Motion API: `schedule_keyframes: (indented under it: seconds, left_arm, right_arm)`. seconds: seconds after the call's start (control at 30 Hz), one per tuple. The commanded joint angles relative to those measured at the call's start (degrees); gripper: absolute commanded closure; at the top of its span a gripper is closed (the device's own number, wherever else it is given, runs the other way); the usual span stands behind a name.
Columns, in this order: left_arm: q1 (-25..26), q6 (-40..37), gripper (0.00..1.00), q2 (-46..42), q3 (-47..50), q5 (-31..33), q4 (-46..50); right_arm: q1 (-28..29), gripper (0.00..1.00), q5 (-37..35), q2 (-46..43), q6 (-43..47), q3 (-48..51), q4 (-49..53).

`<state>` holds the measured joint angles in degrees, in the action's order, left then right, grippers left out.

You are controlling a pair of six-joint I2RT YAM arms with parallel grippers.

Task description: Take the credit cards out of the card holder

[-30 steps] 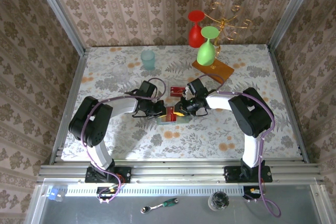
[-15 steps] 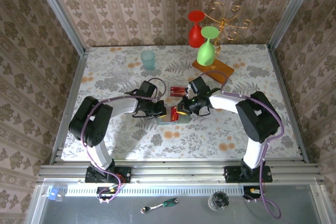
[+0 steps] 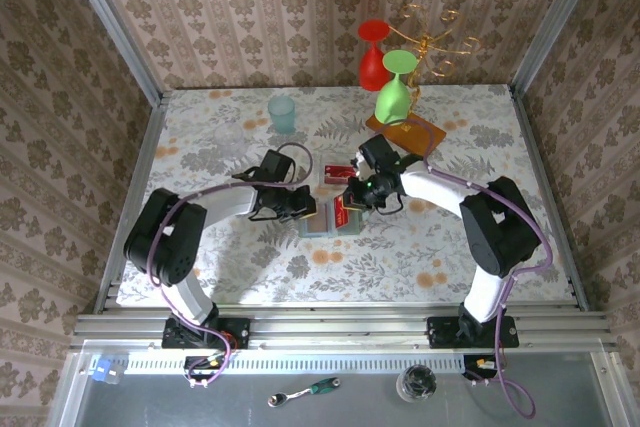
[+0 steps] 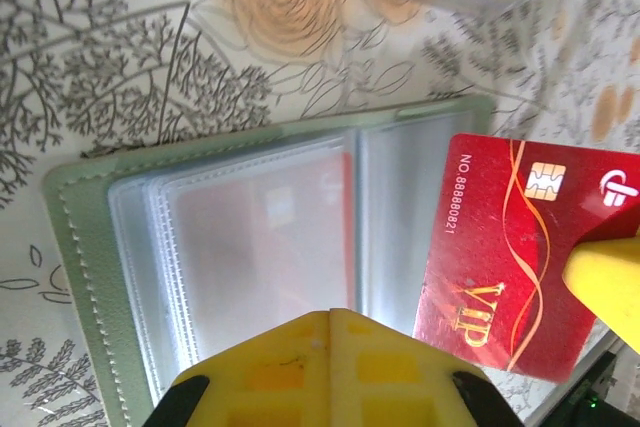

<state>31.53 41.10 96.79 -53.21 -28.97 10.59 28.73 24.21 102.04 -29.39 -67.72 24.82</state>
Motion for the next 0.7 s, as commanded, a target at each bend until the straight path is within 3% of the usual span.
schedule_keyframes:
  seconds: [0.0,0.13,0.27,0.47,0.67]
  left_arm:
    - [-1.0,0.0,0.95,-2.5,1.6,-1.1,-1.5]
    - [-1.9,0.2,0.95,-3.8,3.0,-0.8,-2.4]
    - [-3.0,0.0,0.95,-5.4,4.4,0.1,-2.0]
    - [-4.2,-0.3,0.95,-8.8,7.5,1.5,-1.2]
    - [-4.6,-0.7,0.95,-9.2,7.9,1.7,-0.5]
  right_arm:
    - [-0.3,0.95,-3.9,-1.8,13.1,-4.3,9.1]
    - [-0.3,0.97,-11.1,-0.6,26.5,-10.3,16.9]
    - [-0.3,0.98,-17.9,-0.8,36.5,-13.3,18.3]
    - [-0.1,0.98,-18.8,-0.6,53.7,-17.5,20.4]
    - [0.4,0.98,-20.8,1.9,65.1,-22.4,24.4]
